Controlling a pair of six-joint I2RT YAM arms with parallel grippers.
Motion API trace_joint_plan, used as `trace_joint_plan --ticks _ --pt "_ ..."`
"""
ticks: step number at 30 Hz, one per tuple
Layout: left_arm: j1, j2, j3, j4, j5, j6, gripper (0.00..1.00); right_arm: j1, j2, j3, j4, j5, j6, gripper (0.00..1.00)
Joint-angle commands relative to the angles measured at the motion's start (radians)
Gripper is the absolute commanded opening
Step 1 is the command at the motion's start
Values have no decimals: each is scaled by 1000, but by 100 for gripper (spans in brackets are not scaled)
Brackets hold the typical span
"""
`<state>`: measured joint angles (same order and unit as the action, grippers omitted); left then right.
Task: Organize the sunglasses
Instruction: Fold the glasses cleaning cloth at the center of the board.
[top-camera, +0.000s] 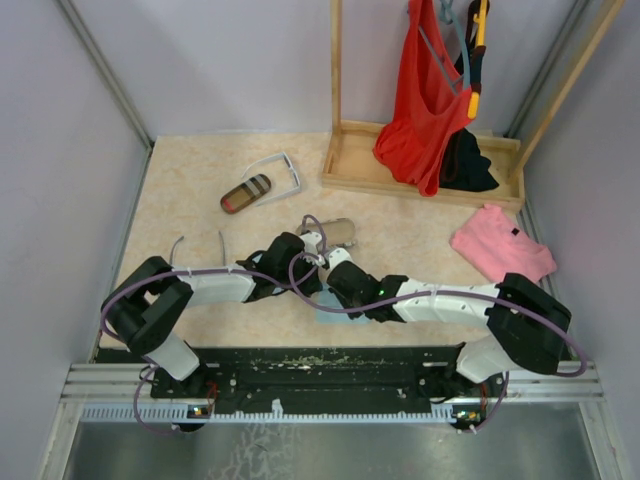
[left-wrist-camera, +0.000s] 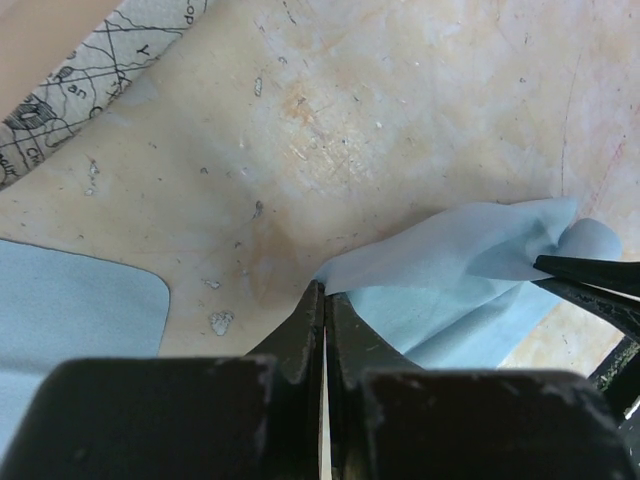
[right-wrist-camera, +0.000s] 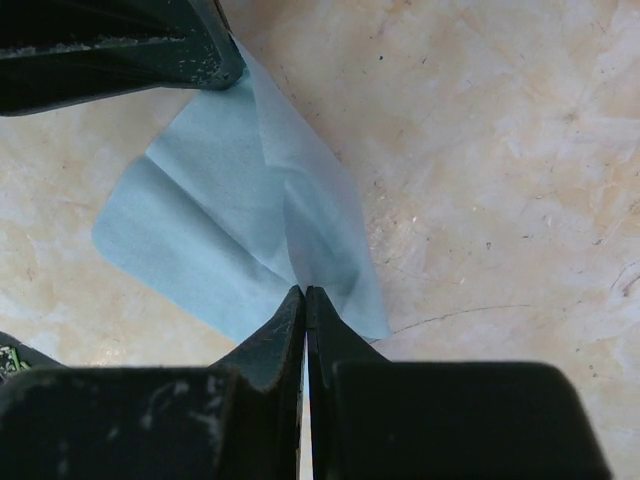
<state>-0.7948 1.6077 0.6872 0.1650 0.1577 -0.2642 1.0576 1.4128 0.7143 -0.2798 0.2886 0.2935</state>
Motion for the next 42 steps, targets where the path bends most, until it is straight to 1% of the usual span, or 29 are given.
trace_joint_plan --ticks 1,3,5,10,12,14,15,16,17,24,28,33,42 --pt "-15 -4 -23 -40 38 33 1 21 -52 36 62 18 -13 0" --pt "-17 -4 -23 -39 37 34 1 21 -48 33 64 18 -14 1" --pt "-17 3 -19 -42 39 35 1 21 -45 31 70 16 -14 6" --pt "-17 11 -16 -44 42 35 1 21 -37 33 78 13 -13 13" --pt "-17 11 -16 -45 42 36 1 21 -33 33 81 11 -12 14" --pt "-17 11 -17 -45 40 36 1 21 -30 34 82 8 -14 11" --pt "-17 12 -16 -45 39 36 1 21 -29 34 82 7 -14 8" --pt "-17 13 -15 -45 40 36 1 21 -29 36 82 6 -14 2" --pt "-17 12 -15 -45 39 36 1 21 -28 37 82 7 -14 0" --pt "-17 10 -15 -45 40 36 1 21 -38 40 64 24 -15 0" --pt "-22 -14 -22 -32 50 36 1 21 -77 35 56 52 -17 0" --pt "-53 -47 -10 -28 55 47 1 20 -122 28 51 69 -20 0" --pt "-72 -75 11 -71 -9 48 1 15 -150 8 22 117 -41 0"
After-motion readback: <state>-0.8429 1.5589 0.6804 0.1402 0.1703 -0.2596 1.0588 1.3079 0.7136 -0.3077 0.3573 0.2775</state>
